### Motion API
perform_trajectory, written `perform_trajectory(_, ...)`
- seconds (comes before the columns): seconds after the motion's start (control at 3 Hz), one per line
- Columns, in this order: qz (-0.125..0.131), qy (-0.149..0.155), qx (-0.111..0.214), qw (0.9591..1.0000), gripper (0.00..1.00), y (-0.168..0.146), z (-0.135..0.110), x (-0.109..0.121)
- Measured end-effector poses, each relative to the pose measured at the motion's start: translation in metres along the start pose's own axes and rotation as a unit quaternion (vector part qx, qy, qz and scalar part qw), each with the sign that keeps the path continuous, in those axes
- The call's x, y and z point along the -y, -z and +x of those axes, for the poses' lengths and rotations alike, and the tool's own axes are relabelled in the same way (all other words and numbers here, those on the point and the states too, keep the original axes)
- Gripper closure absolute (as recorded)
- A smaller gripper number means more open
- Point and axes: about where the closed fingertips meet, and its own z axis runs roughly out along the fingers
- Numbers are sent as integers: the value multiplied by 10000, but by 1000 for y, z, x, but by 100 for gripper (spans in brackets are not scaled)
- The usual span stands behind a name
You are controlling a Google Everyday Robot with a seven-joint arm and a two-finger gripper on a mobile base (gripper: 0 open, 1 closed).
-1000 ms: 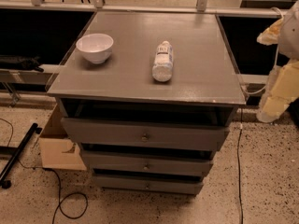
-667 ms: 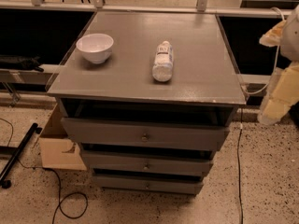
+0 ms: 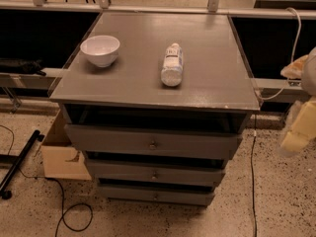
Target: Open bottom drawer
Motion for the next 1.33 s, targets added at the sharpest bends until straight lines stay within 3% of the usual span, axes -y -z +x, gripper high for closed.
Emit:
perform_trajectory(0.33,-195,-161,29,9997,0,-20,13,-10)
perform_trajectory(1.0,-830,-541,249,9948,0,-71,47,-34)
perform_trajectory(1.33,-1300,-980,548,9851,0,-98,80,-43)
